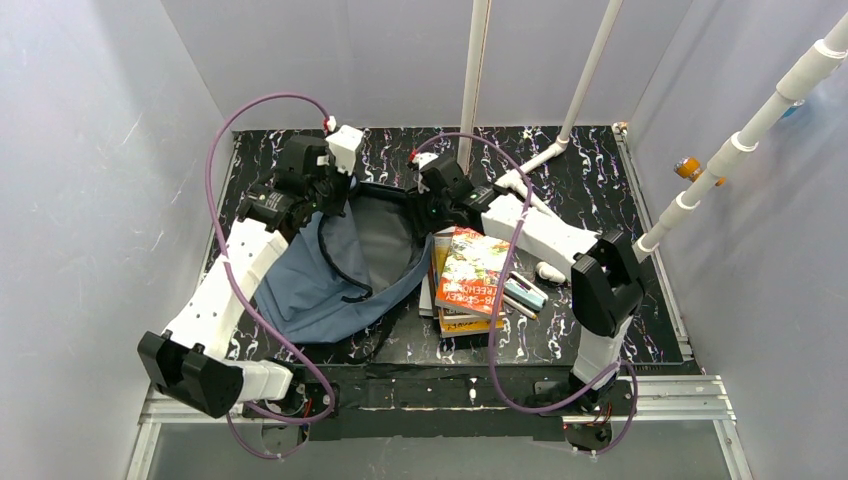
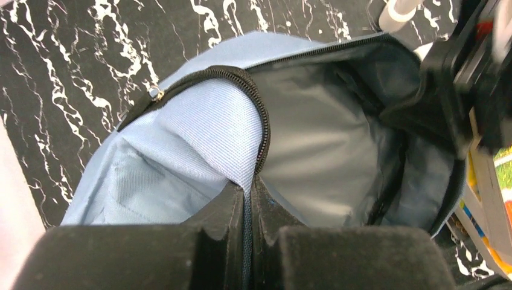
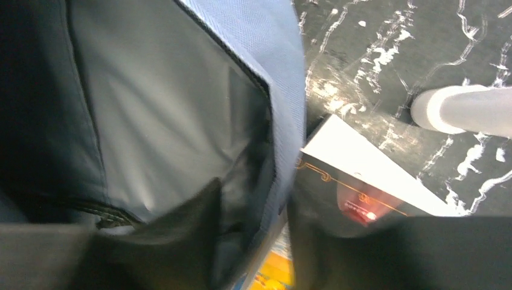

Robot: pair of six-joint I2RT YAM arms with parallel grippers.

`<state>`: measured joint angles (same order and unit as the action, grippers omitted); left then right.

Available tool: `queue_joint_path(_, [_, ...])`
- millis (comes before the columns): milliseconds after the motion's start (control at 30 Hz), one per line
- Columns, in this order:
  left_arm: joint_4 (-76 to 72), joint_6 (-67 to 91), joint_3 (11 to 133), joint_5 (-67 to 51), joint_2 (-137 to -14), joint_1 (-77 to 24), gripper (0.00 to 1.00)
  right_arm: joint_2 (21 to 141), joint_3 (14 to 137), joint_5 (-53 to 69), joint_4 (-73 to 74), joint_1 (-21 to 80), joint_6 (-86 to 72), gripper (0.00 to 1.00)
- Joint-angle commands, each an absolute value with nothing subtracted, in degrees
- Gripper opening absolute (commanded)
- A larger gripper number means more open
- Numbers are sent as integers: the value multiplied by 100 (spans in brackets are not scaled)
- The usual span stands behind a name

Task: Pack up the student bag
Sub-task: Unzip the student bag at the center of the board.

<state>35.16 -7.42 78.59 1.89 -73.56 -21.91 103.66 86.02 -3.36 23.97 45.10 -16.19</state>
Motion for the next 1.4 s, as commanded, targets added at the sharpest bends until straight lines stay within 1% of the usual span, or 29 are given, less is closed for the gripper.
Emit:
queue_joint_path(0, [3111,-741,8707,464,-7703,-2188,0,10488,8481,109,1570,4795,-2008,25])
queue_joint_path(33, [3055,-799,8915,416,-7877,-2188,0,10481,8363,225,1431,4805,-2329,10])
queue_joint_path(67, [3043,-851,9157,379,-8111,-2188,0,10439,8222,270,1248,4837,-2733,1])
queue_joint_path(133, [3064,-1017,9711,368,-8696,-2188,0,10232,7706,498,516,4965,-3399,1])
queue_joint_path(233, [3441,-1410,10660,312,-9489,-2188,0,9758,6814,312,-723,5425,-3890,1])
queue_joint_path(300, [3781,-1480,11105,384,-9770,-2189,0,9566,6650,114,-1014,5714,-3852,1])
queue_joint_path(333, [3788,-1478,11063,420,-9784,-2189,0,9566,6656,82,-1031,5780,-3761,1])
queue_joint_path(367, [3782,-1469,10841,433,-9732,-2188,0,9603,6703,93,-968,5798,-3658,9])
queue_joint_path(433, [3739,-1384,10304,627,-9510,-2189,0,9705,6820,108,-703,5801,-3435,29])
queue_joint_path(467, [3736,-1312,9992,733,-9385,-2190,0,9737,6880,117,-544,5793,-3297,38])
queue_joint_path(533, [3671,-1263,9278,878,-8998,-2188,0,9736,6994,269,-224,5777,-2888,51])
queue_joint_path(600, [3415,-1262,8476,1034,-8593,-2184,0,9646,7098,368,143,5747,-2576,68])
queue_joint_path(667, [3223,-1282,7895,1160,-8248,-2154,0,9492,7137,458,502,5678,-2368,80])
queue_joint_path(700, [3149,-1264,7678,1262,-8081,-2130,0,9394,7155,509,698,5615,-2282,84])
queue_joint_path(800, [3077,-1142,7354,1426,-7891,-2034,0,8950,7128,527,1229,5394,-2111,92])
queue_joint_path(900, [3201,-987,7282,1385,-7776,-2026,0,8393,7080,351,1723,5171,-2058,96])
queue_joint_path(1133, [3549,-466,7154,788,-7509,-2026,0,7224,6803,-503,3204,4513,-2285,98])
queue_joint_path(1167, [3645,-364,7195,703,-7513,-2028,3,7058,6665,-555,3282,4373,-2376,98])
queue_joint_path(1200, [3726,-266,7224,627,-7517,-2022,4,6909,6516,-539,3321,4198,-2464,98])
queue_joint_path(1300, [3840,-76,7236,395,-7511,-2022,4,6606,6001,-200,3327,3575,-2701,98])
queue_joint_path(1367, [3831,-43,7224,293,-7510,-2028,1,6493,5800,152,3266,3082,-2720,98])
